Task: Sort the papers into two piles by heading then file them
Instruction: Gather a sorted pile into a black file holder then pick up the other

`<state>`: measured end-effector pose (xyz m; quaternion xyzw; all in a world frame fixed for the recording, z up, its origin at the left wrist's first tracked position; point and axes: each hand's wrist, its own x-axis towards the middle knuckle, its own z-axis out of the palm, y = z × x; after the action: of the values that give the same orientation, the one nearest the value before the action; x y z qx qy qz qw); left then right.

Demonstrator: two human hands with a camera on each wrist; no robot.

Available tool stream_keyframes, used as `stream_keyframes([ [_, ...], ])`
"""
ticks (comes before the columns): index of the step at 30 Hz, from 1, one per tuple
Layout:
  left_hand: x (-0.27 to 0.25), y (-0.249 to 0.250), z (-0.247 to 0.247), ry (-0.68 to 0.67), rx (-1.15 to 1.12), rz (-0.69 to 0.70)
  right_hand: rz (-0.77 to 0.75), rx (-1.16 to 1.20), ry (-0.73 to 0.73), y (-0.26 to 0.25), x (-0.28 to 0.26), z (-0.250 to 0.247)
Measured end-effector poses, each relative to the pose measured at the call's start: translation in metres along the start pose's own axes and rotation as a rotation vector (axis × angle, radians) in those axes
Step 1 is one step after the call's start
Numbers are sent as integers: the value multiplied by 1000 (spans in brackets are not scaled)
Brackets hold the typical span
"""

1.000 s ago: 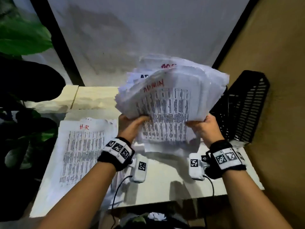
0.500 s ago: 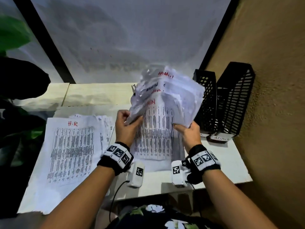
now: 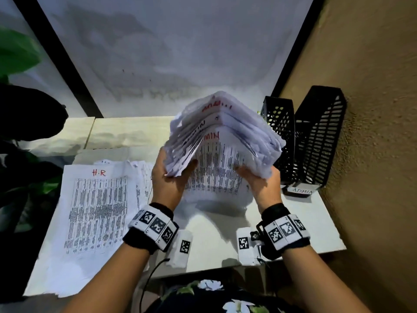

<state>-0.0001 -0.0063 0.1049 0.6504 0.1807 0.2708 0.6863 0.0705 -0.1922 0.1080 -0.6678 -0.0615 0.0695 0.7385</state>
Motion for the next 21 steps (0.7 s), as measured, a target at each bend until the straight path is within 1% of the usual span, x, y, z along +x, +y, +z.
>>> stream_keyframes([
  [2,-2,-15,-2,-49,90,-24,-3,-114,-46,10,-6,2],
  [3,-5,-24,-3,-52,152,-43,3,-142,-21,18,-8,3],
  [4,-7,-30,-4,-42,191,-61,17,-142,34,24,-10,6],
  [5,-8,-33,-3,-21,209,-75,33,-110,94,27,-10,9],
  [6,-6,-34,-1,2,175,-102,38,-60,136,26,-8,12],
  [8,0,-27,4,59,64,-135,41,73,161,19,-2,12],
  [9,3,-20,5,92,31,-125,43,148,157,16,1,10],
  [10,5,-17,6,101,28,-101,41,183,155,15,4,7],
  [11,6,-16,5,70,45,-86,41,184,144,17,4,4],
  [12,6,-20,2,34,75,-87,61,131,123,22,3,3],
  [13,4,-26,0,-25,112,-116,96,59,122,30,0,2],
  [14,0,-32,-3,-82,171,-185,140,-2,131,38,-2,3],
  [16,-7,-38,-3,-153,304,-349,249,-9,206,51,-3,4],
  [17,-8,-39,-4,-153,344,-427,263,-24,230,52,-2,3],
  [18,-6,-40,-5,-136,339,-457,237,-56,219,48,-2,4],
  [20,-3,-40,-10,-119,307,-469,190,-131,151,45,-3,2],
  [21,-4,-39,-11,-129,324,-499,190,-156,130,42,-5,2],
])
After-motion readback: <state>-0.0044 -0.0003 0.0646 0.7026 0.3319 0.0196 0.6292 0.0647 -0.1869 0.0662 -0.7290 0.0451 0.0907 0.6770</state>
